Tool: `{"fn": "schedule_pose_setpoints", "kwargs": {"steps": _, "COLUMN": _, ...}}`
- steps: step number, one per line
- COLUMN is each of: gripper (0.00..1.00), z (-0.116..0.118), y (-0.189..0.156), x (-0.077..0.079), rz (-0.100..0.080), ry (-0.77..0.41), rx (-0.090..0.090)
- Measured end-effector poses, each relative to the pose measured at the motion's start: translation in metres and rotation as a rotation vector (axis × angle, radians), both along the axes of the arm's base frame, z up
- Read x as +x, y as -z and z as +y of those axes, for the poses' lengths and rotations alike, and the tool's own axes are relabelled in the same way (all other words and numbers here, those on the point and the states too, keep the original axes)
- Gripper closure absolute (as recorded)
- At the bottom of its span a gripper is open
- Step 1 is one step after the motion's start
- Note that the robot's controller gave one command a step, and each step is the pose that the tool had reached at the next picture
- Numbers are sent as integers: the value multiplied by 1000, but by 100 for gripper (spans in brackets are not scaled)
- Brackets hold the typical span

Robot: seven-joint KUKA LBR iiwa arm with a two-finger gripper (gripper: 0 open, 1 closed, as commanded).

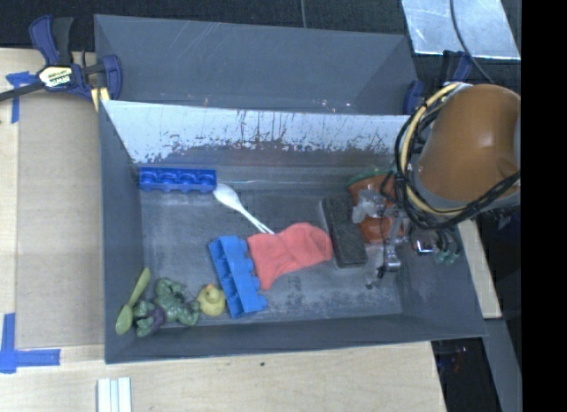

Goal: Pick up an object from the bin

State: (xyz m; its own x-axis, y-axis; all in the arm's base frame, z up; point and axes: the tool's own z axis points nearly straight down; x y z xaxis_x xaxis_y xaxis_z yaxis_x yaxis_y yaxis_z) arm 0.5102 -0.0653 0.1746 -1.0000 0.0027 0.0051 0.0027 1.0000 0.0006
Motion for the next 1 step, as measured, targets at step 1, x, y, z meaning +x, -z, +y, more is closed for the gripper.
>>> {"fn": "schedule_pose_setpoints", "kwargs": {"steps": 1, "gripper": 0, "z": 0, "y": -4, "x": 2, "rz": -8, "ry": -2, "rx": -1}}
